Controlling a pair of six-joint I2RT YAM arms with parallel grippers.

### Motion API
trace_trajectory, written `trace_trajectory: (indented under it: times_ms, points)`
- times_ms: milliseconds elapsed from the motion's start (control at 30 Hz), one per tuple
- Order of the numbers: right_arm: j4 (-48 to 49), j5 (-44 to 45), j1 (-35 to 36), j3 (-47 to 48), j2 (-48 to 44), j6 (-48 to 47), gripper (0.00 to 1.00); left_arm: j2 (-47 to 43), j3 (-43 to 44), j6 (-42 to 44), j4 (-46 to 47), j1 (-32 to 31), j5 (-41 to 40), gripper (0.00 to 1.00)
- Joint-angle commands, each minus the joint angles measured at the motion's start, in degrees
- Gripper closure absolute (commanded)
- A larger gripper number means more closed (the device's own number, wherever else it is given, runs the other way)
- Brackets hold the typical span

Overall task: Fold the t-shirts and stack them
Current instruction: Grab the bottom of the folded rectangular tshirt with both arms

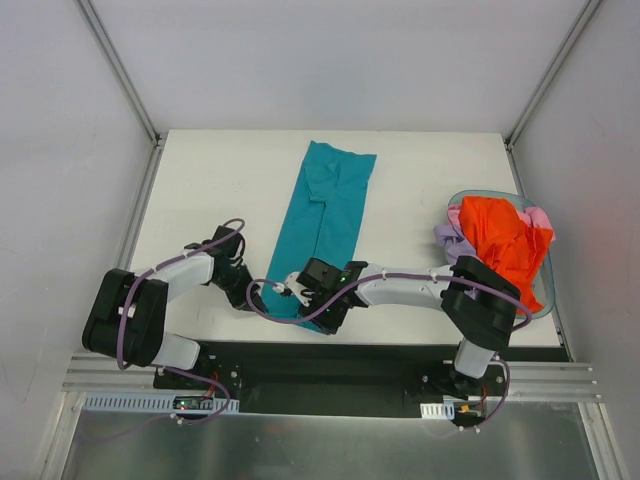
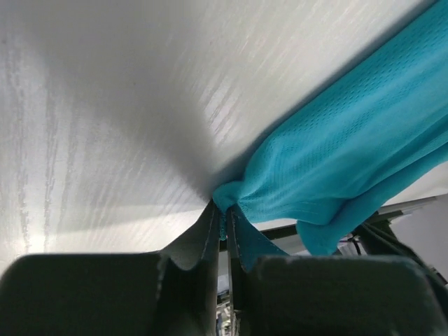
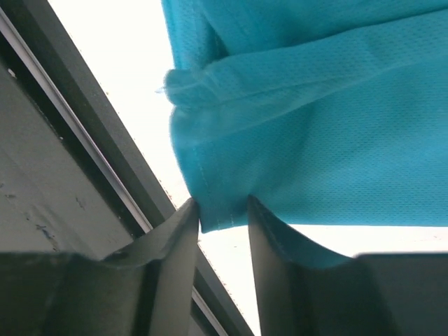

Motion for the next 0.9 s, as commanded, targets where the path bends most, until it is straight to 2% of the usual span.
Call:
trace_trajectory:
  times_ms: [0,33,133,333,433,533,700,867]
  points:
    - [0.8,0.2,0.4,-1.4,1.2,1.9,0.74,1.9,0.3,1.4,0.5,-0.7,-4.2,1.0]
    - [0.8,-0.1,0.4,-1.8,0.9,2.2,0.85,1.5,-0.3,1.1,0.5,-0.7,-4.2,1.0]
    - [-0.5,-3.4,0.9,-2.4,-1.8,2.8,0.99,-4.5,-2.8,0.3,0.4,-0.9,-1.9,1.0]
    - [-0.6,-14.5,1.7,-5.3,-10.9,3.9,0.99,-20.9,-8.7,-3.2,-1.1,-1.2,2.4,1.0]
    - [-2.4,-15.6,1.5,-5.3,-15.2,3.6,0.99,-27.8,-10.1,-5.4,-2.1,-1.5,4.2,1.0]
    - [-3.5,-17.3,-1.2,-5.0,-18.2,4.0,0.99,-31.1,-8.3,-6.0,-2.3,-1.5,3.9,1.0]
    - [-7.3,-11.8,-6.3,-1.4,-19.9,3.2,0.99,-28.4,2.4,-3.6,-2.1,-1.5,-0.5,1.0]
    - [-9.7,-7.7,-13.6,1.5,-19.0,0.8,0.99,-18.3,11.7,0.2,2.6,-1.5,-1.4,1.0]
